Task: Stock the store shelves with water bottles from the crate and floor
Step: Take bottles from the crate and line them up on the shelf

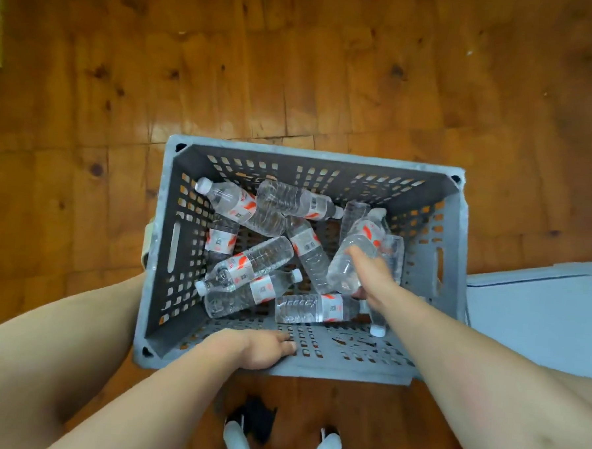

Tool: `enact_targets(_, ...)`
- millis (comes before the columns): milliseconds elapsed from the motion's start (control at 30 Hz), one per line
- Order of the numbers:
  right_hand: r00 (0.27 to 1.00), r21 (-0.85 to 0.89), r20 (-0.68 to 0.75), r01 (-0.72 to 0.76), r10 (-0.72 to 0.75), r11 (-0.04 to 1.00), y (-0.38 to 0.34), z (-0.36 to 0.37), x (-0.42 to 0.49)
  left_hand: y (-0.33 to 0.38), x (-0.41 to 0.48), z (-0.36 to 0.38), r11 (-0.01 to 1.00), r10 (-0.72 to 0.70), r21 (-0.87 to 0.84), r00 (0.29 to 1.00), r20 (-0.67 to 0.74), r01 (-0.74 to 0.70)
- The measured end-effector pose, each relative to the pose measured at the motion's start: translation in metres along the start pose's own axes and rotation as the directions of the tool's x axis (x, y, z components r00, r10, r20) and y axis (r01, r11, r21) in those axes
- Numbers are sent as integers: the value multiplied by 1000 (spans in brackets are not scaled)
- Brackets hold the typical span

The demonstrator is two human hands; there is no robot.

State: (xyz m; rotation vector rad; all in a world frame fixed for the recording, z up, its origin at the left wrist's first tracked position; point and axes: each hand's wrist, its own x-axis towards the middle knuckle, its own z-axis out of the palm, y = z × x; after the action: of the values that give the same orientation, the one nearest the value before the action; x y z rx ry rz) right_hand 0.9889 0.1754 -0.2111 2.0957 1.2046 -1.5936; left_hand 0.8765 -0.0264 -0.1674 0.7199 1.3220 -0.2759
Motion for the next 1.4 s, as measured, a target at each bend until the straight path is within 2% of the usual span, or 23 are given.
enact_targets(100, 994, 41, 110, -15, 11, 999, 5, -23, -45, 10, -33, 2, 1000, -10, 2, 999, -32, 10)
enact_targets(167, 987, 9, 162, -7, 6, 1000, 18, -36, -74, 15, -60, 10, 999, -10, 36, 995, -95, 14)
enact_targets(267, 981, 0, 178, 76, -75, 997, 37, -47, -125, 18, -94, 34, 1000, 17, 30, 971, -238, -10)
enact_targets(367, 956, 46, 254, 143, -150, 989, 51, -54, -182, 18, -126, 63, 998, 52, -2, 904, -423, -59)
enact_targets(433, 929, 72, 285, 225, -236, 972, 64, -55, -218, 20, -144, 81, 979, 49, -143, 845, -532, -147)
enact_targets(467, 915, 57, 280, 286, -290, 957, 72, -55, -233, 22, -152, 90, 930, 33, -283, 821, -570, -234)
enact_targets(500, 894, 34, 275, 359, -354, 933, 81, -55, -245, 26, -159, 99, 838, 17, -427, 799, -601, -340)
enact_targets(567, 834, 4, 274, 497, -479, 868, 102, -56, -273, 34, -173, 117, 599, -18, -607, 749, -663, -523)
enact_targets(633, 759, -40, 280, 622, -588, 782, 125, -53, -297, 42, -189, 137, 387, -48, -658, 698, -714, -646)
enact_targets(667, 717, -76, 273, 681, -642, 728, 136, -51, -309, 43, -196, 149, 321, -44, -660, 686, -727, -679)
enact_targets(733, 627, -212, 269, 779, -731, 590, 159, -46, -322, 41, -205, 172, 292, -15, -658, 685, -729, -694)
enact_targets(833, 502, -361, 370, 853, -782, 376, 184, -45, -335, 39, -214, 196, 298, -5, -650, 680, -733, -698)
enact_targets(900, 392, -344, 434, 904, -811, 253, 192, -49, -349, 43, -224, 203, 273, -12, -636, 658, -753, -722)
enact_targets(967, 308, -242, 394, 944, -866, 225, 199, -52, -361, 47, -237, 205, 199, -25, -625, 634, -773, -755)
enact_targets(1000, 306, -152, 330, 951, -893, 270, 202, -53, -366, 48, -241, 204, 159, -25, -619, 623, -782, -769)
enact_targets(1033, 343, -45, 259, 938, -903, 344, 204, -55, -369, 50, -243, 203, 131, -19, -614, 618, -786, -778)
enact_targets(1067, 403, 49, 196, 906, -894, 419, 205, -57, -369, 53, -244, 203, 113, -11, -607, 610, -793, -787)
enact_targets(1133, 513, 120, 120, 842, -850, 526, 205, -63, -366, 62, -244, 204, 125, 9, -576, 581, -814, -808)
enact_targets(1267, 632, 160, 89, 753, -770, 638, 202, -76, -362, 89, -236, 207, 168, 103, -521, 540, -835, -837)
enact_targets(1400, 719, 376, 58, 627, -693, 682, 210, -88, -359, 112, -223, 206, 156, 175, -524, 545, -820, -837)
